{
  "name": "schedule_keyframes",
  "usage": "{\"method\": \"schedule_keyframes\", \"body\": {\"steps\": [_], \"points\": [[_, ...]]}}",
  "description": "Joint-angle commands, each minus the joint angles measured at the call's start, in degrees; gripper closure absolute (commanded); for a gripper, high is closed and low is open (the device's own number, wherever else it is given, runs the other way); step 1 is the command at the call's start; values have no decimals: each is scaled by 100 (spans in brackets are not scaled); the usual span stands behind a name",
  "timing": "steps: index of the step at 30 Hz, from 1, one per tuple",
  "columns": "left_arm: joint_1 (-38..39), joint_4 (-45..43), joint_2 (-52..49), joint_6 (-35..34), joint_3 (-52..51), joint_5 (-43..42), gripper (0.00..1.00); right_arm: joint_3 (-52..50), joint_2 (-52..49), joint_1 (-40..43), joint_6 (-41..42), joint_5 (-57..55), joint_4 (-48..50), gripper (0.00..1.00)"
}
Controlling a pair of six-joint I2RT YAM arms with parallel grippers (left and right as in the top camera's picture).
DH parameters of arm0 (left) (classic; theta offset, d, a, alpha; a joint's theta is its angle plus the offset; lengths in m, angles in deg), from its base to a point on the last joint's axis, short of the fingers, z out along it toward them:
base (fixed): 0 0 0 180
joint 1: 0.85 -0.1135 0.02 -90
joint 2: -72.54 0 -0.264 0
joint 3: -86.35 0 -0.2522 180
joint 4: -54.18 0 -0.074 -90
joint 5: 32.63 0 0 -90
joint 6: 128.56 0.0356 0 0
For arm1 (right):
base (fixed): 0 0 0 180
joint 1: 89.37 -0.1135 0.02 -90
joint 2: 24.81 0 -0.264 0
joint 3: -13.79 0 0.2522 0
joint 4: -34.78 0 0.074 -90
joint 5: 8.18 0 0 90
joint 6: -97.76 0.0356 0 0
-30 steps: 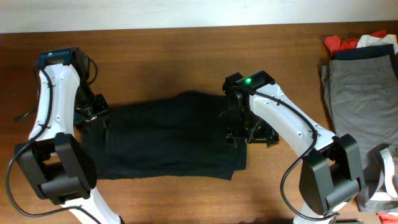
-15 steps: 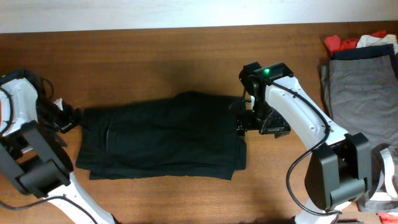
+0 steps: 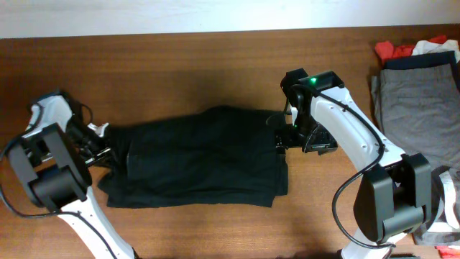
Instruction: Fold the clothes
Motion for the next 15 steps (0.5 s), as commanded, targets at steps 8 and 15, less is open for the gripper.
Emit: {"method": "schedule_keyframes", "body": {"steps": [8, 15], "points": [[931, 1698, 1263, -1668, 1873, 835, 100, 101, 107, 37, -190, 20, 557, 1], [3198, 1600, 2214, -2957, 1873, 79, 100, 101, -514, 37, -470, 365, 1196, 1]]}}
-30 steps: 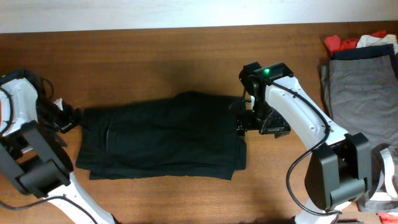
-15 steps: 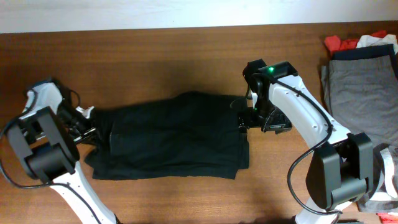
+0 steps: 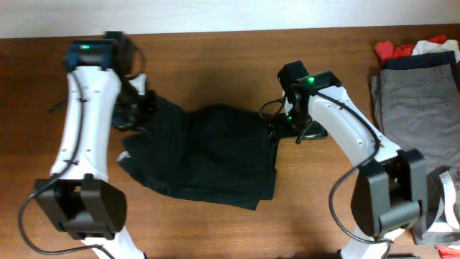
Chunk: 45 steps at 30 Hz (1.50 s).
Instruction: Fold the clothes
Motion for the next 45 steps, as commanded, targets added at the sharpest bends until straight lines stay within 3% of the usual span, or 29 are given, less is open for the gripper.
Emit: {"method": "schedule_keyframes", "body": {"steps": [1, 3, 5, 8, 10, 14, 19, 23, 26, 28, 29, 30, 31, 32, 33, 34, 35, 36, 37, 40, 42, 44, 45], "points": [[1086, -282, 118, -841, 94, -293, 100, 81, -531, 37, -184, 304, 81, 1], [1685, -688, 118, -1023, 94, -417, 100, 81, -774, 37, -181, 367, 122, 5], [2291, -1196, 118, -1213, 94, -411, 100, 76, -990, 39, -138, 387, 254, 37], [2673, -1766, 118, -1211, 92, -350, 99, 76, -1255, 37, -138, 391, 382, 66], [2815, -1871, 118, -1211, 87, -352, 100, 76, -1532, 39, -138, 391, 415, 75], [3010, -2065, 118, -1486, 87, -205, 99, 76, -1908, 37, -164, 610, 511, 88], [2441, -1613, 118, -2262, 87, 214, 100, 76, -1912, -501, -181, 975, 960, 89], [3143, -1869, 118, -2094, 87, 107, 100, 83, -1912, -833, -365, 1123, 1311, 89], [3467, -1878, 118, -2087, 87, 109, 99, 240, -1912, -748, -501, 1117, 1161, 88], [3565, -1797, 118, -1934, 83, 107, 97, 1045, -1912, -437, -549, 1113, 553, 81], [3652, -1768, 118, -1934, 83, 107, 97, 1915, -1912, -87, -621, 1093, -44, 64], [3709, -1727, 118, -1930, 83, 107, 97, 2597, -1912, 201, -636, 1093, -461, 38], [3801, -1685, 116, -1794, 81, 105, 95, 3488, -1912, 647, -636, 1097, -1008, 30], [3884, -1652, 118, -1646, 81, 59, 88, 4009, -1912, 925, -634, 1097, -1390, 7], [3943, -1650, 118, -1519, 81, -28, 78, 4341, -1912, 1106, -634, 1099, -1648, 3], [4030, -1657, 118, -1410, 81, -46, 64, 4699, -1912, 1353, -634, 1163, -1989, 1], [4074, -1679, 116, -1303, 81, -48, 56, 4795, -1910, 1502, -632, 1163, -2138, 1], [4105, -1700, 118, -1137, 81, -107, 31, 4802, -1910, 1639, -632, 1165, -2256, 1], [4105, -1744, 118, -726, 81, -155, 21, 4802, -1910, 1696, -632, 1270, -2293, 1], [3770, -1749, 118, -518, 83, 120, 21, 4806, -1910, 1757, -632, 1740, -2446, 1], [3075, -1740, 109, -479, 79, 380, 23, 4806, -1899, 1751, -634, 1786, -2682, 1], [2354, -1829, -70, -7, -74, 365, 23, 4806, -1899, 1751, -634, 1821, -2900, 1], [1980, -1998, -452, 457, -192, -74, 16, 4806, -1899, 1751, -636, 1821, -2898, 1]]}}
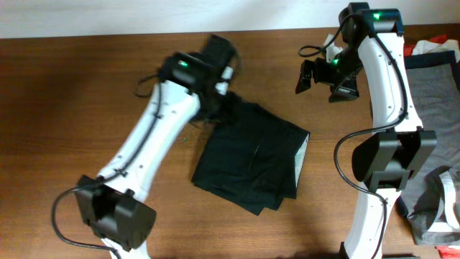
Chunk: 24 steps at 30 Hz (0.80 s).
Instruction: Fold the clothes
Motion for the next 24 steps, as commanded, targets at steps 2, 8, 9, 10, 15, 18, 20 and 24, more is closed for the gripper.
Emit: {"method": "schedule_keyframes", "body": {"steps": [2, 8, 9, 10, 15, 18, 20, 24], "points": [[-890, -319, -1115, 1329, -195, -1270, 4, 96, 72, 42, -50, 107, -20, 1], [-1185, -623, -2511, 2221, -195, -2365, 7, 96, 72, 42, -74, 103, 61, 1], [-1167, -678, -2544, 2221, -195, -2380, 30, 96, 72, 44, -72, 103, 98, 1], [-1150, -726, -2544, 2221, -195, -2448, 42, 96, 72, 42, -72, 103, 136, 1], [-844, -699, -2691, 2221, -282, -2562, 44, 96, 70, 42, -70, 105, 181, 1], [-776, -955, -2833, 2179, -280, -2592, 89, 96, 70, 44, -70, 103, 181, 1], [-1102, -1478, -2833, 1526, -273, -1851, 99, 96, 70, 42, -70, 103, 179, 1], [-2756, -2859, -2833, 129, -273, -1305, 99, 96, 70, 42, -70, 103, 170, 1]]}}
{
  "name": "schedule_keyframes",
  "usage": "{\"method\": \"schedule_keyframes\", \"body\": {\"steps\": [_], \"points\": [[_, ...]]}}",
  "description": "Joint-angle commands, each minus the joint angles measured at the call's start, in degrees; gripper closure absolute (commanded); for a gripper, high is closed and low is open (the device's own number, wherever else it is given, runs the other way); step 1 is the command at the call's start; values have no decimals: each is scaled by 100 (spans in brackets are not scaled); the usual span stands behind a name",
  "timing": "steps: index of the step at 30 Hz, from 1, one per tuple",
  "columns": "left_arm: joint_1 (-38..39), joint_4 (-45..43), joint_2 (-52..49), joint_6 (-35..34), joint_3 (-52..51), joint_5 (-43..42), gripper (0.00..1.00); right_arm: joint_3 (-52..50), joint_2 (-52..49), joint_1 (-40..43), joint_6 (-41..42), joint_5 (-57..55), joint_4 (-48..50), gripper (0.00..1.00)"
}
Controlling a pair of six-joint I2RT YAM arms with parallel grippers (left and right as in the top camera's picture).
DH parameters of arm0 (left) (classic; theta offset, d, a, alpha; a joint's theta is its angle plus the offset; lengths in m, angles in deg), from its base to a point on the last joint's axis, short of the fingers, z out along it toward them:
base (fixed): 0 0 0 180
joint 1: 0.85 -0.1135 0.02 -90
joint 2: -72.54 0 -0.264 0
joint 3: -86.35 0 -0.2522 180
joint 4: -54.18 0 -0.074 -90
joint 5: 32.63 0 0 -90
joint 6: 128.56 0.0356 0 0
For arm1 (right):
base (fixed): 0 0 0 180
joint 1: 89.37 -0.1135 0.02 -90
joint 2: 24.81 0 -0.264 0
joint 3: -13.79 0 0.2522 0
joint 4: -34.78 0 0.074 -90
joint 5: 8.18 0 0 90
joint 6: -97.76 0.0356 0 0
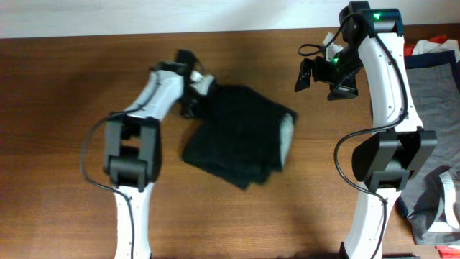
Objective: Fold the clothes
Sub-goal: 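Drag the folded shorts with the left gripper to the far-left table corner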
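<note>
A black garment (241, 137) lies folded into a compact, slightly skewed rectangle at the middle of the wooden table (65, 144); its outline looks blurred. My left gripper (192, 97) sits at the garment's upper left corner, its fingers closed into the cloth there. My right gripper (320, 78) hangs raised to the right of the garment, apart from it, jaws spread with nothing between them.
At the right edge a pile of clothes holds a grey piece (435, 79) with red and white items (420, 49) behind it. More cloth (438, 208) lies at the lower right by the right arm's base.
The left gripper has moved left, from above the garment's top edge to its upper left corner, and the folded garment has shifted left with it. The right arm has not moved.
The black garment lay spread wide, a gripper at each side edge. Then the left gripper had carried its side up and inward. Later the garment was folded to half width, with the right gripper lifted away and open. Now the folded bundle sits further left.
</note>
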Motion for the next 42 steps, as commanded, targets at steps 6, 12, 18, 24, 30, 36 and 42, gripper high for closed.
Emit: {"method": "schedule_keyframes", "body": {"steps": [6, 12, 18, 24, 30, 36, 42], "points": [[-4188, -1508, -92, -3370, -11, 800, 91, 96, 70, 39, -22, 4, -46, 2], [-4404, -1956, -92, -5110, -11, 337, 61, 96, 70, 37, -22, -17, -133, 1], [-3202, -2861, -157, -6655, -13, 1609, 75, 96, 70, 37, -17, -11, -219, 1], [-4240, -2494, -96, -6301, -11, 1408, 99, 96, 70, 37, -20, -13, -219, 1], [-4533, -2988, -59, -6301, -11, 1274, 94, 96, 70, 37, -22, -37, -219, 1], [-4030, -4000, -568, -5934, -11, 927, 72, 96, 70, 37, -20, -35, -221, 1], [-4767, -2396, -313, -4671, 428, -92, 46, 96, 70, 37, -22, -35, -219, 1]]}}
